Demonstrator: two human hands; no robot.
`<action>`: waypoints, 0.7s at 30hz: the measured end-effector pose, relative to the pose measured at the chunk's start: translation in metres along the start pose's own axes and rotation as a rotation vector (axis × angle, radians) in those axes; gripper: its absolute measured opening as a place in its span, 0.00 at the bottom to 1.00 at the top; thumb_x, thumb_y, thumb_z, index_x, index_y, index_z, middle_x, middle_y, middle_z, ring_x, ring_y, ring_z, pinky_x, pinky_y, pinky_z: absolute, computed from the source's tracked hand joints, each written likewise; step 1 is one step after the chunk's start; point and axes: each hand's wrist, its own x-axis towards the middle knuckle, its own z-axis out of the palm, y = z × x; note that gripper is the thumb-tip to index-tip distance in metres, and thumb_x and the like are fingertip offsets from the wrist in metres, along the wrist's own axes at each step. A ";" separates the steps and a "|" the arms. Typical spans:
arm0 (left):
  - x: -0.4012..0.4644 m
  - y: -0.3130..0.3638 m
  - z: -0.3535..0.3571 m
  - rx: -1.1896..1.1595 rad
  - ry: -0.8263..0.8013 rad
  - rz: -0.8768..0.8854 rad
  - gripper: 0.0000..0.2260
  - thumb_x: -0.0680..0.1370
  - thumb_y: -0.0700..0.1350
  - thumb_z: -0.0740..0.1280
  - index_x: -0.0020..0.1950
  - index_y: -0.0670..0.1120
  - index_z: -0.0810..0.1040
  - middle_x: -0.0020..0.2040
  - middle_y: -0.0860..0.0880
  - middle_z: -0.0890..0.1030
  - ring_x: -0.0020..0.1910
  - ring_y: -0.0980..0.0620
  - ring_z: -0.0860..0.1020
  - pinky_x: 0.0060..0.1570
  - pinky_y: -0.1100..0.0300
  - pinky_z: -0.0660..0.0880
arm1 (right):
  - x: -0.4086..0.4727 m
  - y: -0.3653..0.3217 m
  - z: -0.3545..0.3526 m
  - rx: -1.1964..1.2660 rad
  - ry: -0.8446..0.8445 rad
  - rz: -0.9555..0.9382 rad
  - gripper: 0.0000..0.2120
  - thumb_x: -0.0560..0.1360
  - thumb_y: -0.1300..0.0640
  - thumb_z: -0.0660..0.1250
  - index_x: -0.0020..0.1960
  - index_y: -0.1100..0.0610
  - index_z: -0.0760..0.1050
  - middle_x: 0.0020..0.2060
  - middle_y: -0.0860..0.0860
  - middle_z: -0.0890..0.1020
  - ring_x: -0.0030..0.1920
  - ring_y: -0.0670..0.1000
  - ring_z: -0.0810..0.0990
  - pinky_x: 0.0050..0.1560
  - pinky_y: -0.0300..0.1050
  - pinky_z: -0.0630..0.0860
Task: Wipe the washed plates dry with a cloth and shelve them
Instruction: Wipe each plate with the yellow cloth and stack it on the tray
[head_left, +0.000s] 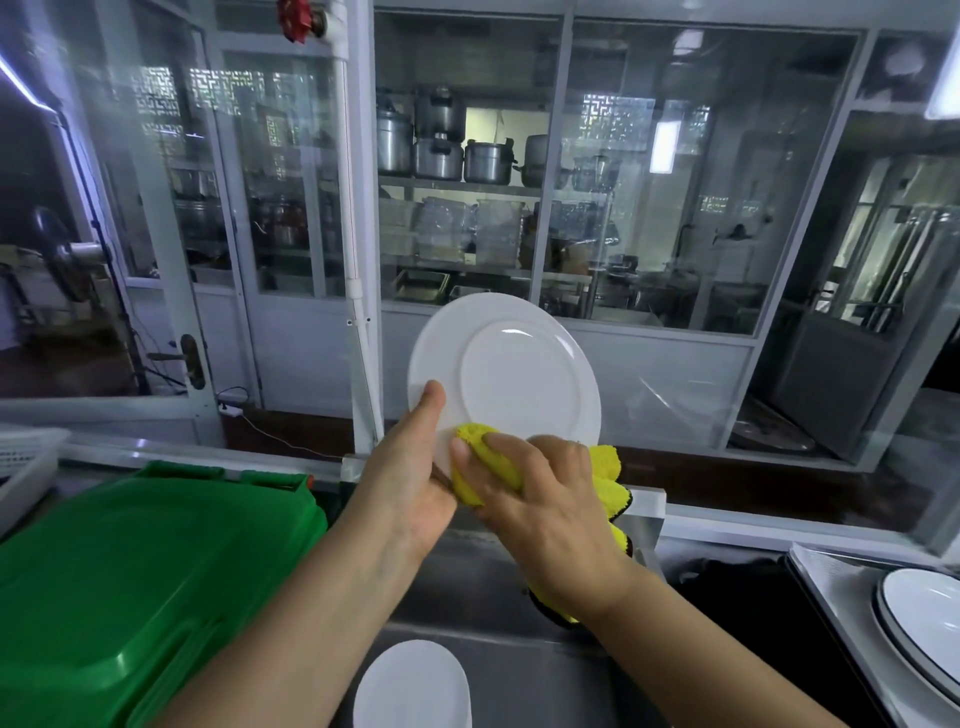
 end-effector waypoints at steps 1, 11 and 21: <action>0.000 0.001 -0.001 0.000 -0.005 0.003 0.21 0.79 0.54 0.60 0.63 0.41 0.75 0.53 0.42 0.83 0.50 0.45 0.83 0.40 0.54 0.81 | -0.007 0.004 -0.001 0.002 -0.003 -0.013 0.21 0.79 0.55 0.63 0.71 0.50 0.65 0.62 0.51 0.68 0.52 0.57 0.70 0.49 0.53 0.72; -0.007 0.010 -0.010 0.126 0.024 0.185 0.18 0.79 0.53 0.61 0.66 0.47 0.73 0.56 0.49 0.83 0.55 0.50 0.81 0.49 0.56 0.78 | -0.027 0.046 -0.021 0.142 -0.031 0.258 0.21 0.76 0.56 0.59 0.69 0.48 0.67 0.58 0.50 0.69 0.52 0.56 0.65 0.53 0.46 0.67; -0.018 -0.005 0.000 0.300 0.053 0.315 0.06 0.78 0.49 0.64 0.46 0.51 0.80 0.44 0.51 0.85 0.46 0.48 0.83 0.48 0.52 0.78 | 0.041 0.038 -0.025 0.126 -0.097 0.307 0.23 0.79 0.51 0.56 0.72 0.55 0.68 0.61 0.54 0.68 0.55 0.57 0.65 0.59 0.49 0.65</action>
